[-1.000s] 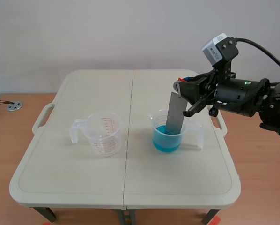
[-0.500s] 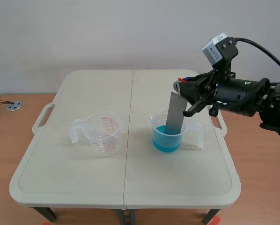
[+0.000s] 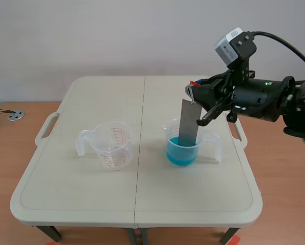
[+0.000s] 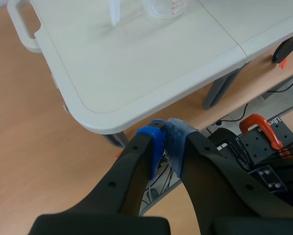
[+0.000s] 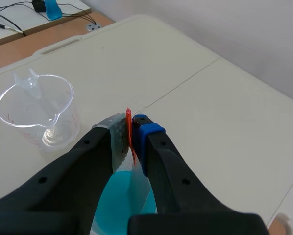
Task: Hold the metal plate by the orange handle, dip it into the blue solution, take it out and point at it, then put the plate back in the beaker on the left.
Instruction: 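Hold the plate still in the solution, then raise the plate and point at it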
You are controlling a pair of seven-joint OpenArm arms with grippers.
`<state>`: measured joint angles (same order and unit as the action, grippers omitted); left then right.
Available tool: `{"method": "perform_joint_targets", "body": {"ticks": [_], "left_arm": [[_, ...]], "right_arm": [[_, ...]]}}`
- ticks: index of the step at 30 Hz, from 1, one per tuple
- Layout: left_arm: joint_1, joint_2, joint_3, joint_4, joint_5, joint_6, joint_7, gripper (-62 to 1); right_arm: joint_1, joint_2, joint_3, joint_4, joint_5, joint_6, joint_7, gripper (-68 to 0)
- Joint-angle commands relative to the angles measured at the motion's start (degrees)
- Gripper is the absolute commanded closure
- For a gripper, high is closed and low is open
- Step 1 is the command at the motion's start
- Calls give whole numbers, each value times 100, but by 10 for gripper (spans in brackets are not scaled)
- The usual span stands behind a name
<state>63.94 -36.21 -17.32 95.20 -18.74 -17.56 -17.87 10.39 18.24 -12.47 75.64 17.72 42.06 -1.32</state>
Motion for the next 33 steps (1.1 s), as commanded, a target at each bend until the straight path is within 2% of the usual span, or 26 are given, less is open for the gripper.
{"method": "perform_joint_targets", "body": {"ticks": [1,16,33], "left_arm": [[-15,15,-7,61,-57,9,-72,-15],[-15,13,-7,61,-57,9,-74,-15],[-428,-7,-7,61,-33,4,-33,-15]], "right_arm": [[15,31,59,254,70,66,31,-15],[-391,37,358,1506,92,66,-247,-15],[-391,50,686,2297,245,66,-396,-15]]}}
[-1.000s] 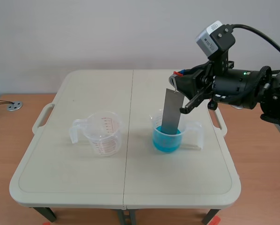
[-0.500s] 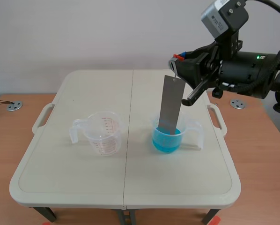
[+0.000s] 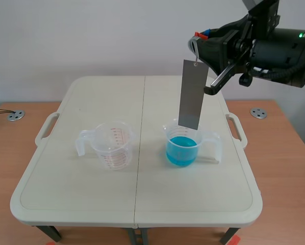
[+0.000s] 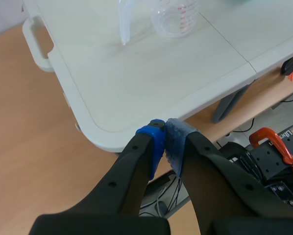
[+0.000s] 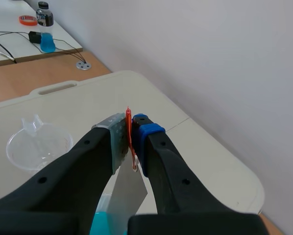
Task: Hold the metal plate by the orange handle, dip it into the blue solution, take it out and point at it, then put the plate back in the beaker on the left.
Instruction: 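Raise the plate and point at it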
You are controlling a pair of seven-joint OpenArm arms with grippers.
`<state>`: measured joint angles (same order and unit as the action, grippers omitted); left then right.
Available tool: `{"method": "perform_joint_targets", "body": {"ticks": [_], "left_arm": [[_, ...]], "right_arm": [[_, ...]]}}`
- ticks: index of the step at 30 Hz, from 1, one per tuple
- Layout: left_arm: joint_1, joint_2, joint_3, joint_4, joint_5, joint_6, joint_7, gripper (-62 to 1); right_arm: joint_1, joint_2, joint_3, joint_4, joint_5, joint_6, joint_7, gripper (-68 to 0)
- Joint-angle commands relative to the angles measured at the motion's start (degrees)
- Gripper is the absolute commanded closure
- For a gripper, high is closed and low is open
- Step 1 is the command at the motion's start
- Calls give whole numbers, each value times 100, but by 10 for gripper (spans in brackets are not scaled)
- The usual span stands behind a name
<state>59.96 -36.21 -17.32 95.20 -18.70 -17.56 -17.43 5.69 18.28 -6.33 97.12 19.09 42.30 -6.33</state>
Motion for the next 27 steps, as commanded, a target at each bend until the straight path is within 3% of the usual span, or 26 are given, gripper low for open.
{"method": "perform_joint_targets", "body": {"ticks": [1,9,15,18,27], "left_arm": [[-85,-20,-7,61,-39,-4,-76,-15],[-612,-297,7,59,-94,-17,-72,-15],[-1478,-581,136,59,-168,-157,9,-15],[-2124,-691,450,33,-166,-310,378,-15],[-4046,-662,1779,33,-118,-317,1443,-15]], "right_arm": [[79,46,81,201,107,42,105,-15],[81,46,83,568,111,42,107,-15],[81,46,201,758,328,42,81,-15],[81,46,232,793,365,42,42,-15],[81,44,232,793,365,42,-22,-15]]}}
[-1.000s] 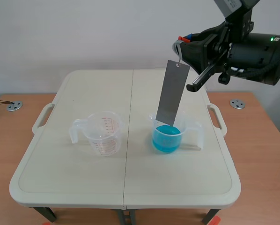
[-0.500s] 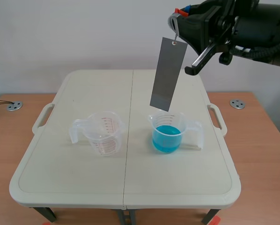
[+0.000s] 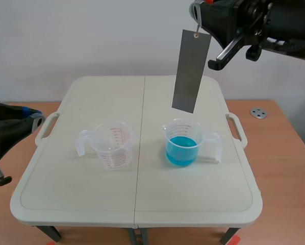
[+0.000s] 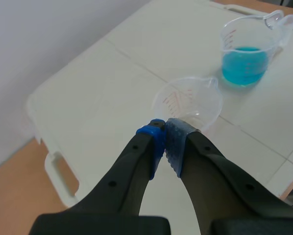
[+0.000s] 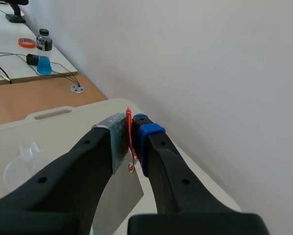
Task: Hold the metal plate by the orange handle, dip it into the blue solution, take it out and point at it, then put the plate back in the beaker on the left.
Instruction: 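Raise the plate and point at it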
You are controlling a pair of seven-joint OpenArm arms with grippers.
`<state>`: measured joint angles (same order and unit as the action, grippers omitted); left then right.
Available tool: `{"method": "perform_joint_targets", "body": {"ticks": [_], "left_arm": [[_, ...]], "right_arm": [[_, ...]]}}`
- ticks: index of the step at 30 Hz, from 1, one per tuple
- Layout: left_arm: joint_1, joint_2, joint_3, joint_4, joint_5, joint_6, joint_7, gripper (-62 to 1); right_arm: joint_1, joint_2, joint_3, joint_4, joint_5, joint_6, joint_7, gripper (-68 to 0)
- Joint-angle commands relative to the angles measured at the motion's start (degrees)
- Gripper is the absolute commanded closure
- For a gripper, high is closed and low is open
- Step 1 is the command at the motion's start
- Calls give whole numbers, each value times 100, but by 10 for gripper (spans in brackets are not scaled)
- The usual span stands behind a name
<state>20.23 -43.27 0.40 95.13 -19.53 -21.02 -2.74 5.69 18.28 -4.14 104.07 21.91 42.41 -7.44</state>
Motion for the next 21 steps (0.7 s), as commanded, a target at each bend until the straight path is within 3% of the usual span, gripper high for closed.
{"method": "perform_joint_targets", "body": {"ticks": [1,6,14,21], "left_arm": [[-273,57,168,37,-15,28,79,-15],[-1215,245,946,-243,151,31,282,-15],[-2592,988,2033,-1318,848,26,269,-15],[-3467,1464,2942,-2013,870,-170,262,-15]], "right_arm": [[81,44,13,98,85,31,90,-15],[81,44,13,98,85,31,92,-15],[81,44,13,98,85,31,90,-15],[81,44,13,98,85,31,90,-15]]}}
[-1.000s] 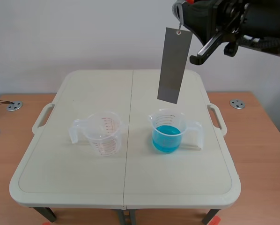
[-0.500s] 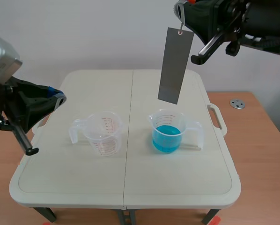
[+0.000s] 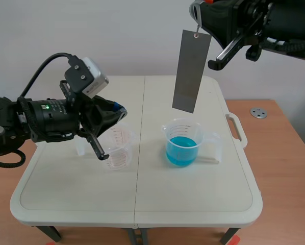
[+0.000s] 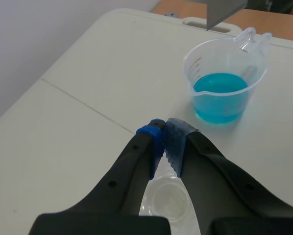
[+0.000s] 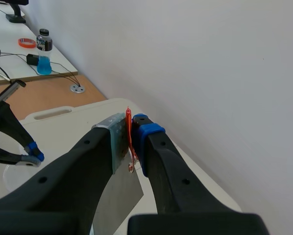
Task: Hold the metal plate by the orange handle, dip it into the blue solution, take it out and point at it, then put the plate back in the beaker on the left.
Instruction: 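Raise the plate and point at it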
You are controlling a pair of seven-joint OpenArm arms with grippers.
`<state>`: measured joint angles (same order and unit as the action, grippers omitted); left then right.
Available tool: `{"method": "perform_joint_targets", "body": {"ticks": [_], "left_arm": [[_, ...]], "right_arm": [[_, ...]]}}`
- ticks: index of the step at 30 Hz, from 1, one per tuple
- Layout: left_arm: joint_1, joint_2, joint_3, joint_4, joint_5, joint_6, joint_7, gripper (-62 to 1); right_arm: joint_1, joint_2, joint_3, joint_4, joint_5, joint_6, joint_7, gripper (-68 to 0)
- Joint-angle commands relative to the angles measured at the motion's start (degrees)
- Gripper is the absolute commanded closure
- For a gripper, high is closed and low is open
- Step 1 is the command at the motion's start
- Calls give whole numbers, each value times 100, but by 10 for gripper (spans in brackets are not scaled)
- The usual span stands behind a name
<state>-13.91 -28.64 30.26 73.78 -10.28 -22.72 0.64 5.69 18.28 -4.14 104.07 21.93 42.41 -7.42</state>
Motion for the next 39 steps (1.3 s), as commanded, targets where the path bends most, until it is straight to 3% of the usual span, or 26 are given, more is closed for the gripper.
{"method": "perform_joint_targets", "body": {"ticks": [1,5,12,15,39], "left_arm": [[-138,55,55,66,-52,2,-76,-15],[-448,275,358,-127,-28,4,-74,-15],[-772,723,520,-435,407,4,-79,-15],[-820,846,520,-485,420,-4,-76,-15],[-815,892,522,-485,546,-101,-57,-15]], "right_arm": [[81,44,13,98,83,31,87,-15],[81,44,13,98,83,31,87,-15],[81,44,13,98,81,31,87,-15],[81,44,13,98,81,31,87,-15],[81,46,13,98,81,31,-9,-15]]}}
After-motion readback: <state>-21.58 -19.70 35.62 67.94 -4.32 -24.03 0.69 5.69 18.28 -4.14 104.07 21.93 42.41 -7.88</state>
